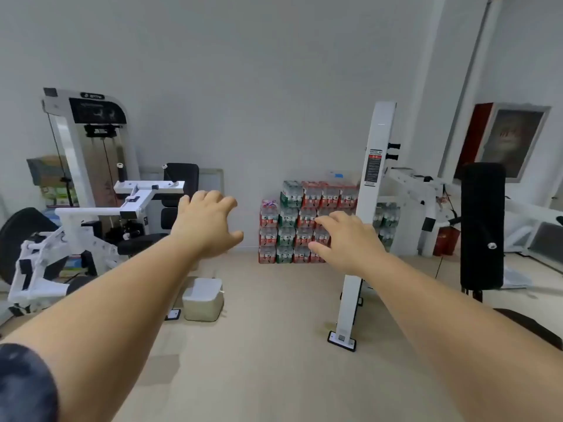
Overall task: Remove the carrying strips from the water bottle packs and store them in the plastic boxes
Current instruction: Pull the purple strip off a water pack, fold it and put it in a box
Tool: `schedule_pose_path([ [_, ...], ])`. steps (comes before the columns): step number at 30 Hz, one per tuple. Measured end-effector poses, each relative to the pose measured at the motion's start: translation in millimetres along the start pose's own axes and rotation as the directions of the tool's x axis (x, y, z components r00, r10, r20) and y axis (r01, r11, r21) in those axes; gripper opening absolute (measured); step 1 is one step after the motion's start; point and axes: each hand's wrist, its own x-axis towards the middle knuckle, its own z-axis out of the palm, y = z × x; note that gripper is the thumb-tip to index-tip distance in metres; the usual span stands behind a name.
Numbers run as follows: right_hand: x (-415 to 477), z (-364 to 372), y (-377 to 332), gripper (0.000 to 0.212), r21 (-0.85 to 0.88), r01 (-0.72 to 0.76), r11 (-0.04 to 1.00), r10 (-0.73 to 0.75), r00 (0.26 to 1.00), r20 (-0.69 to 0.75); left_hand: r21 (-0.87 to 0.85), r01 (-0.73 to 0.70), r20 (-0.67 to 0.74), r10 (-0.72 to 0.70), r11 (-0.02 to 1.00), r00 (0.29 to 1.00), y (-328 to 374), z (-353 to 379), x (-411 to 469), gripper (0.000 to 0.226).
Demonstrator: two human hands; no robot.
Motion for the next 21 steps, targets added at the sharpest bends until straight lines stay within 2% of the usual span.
schedule_pose_path([
  [4,61.9,27.0,-8.3,0.066,-0.011,-0.034,0.999,0.035,0.999,0.036,0.002,-0.056,0.053,0.055,0.998,0.997,-19.1,39.2,49.0,0.067],
  [8,140.8,60.4,-24.2,0.067,-0.01,-0.048,0.999,0.048,0.997,0.052,-0.181,0.037,0.083,-0.022,0.983,0.996,-47.5,86.1,115.3,0.065],
  [10,179.2,74.3,-30.4,0.068,-0.005,-0.062,0.998,0.062,0.995,0.077,-0.216,0.029,0.105,-0.007,0.976,0.994,-61.5,106.9,147.8,0.064],
  [21,356.6,163.6,-16.2,0.07,0.026,-0.15,0.988,0.144,0.978,0.15,-0.172,-0.054,0.208,0.09,0.984,0.974,-110.7,234.7,300.6,0.068],
])
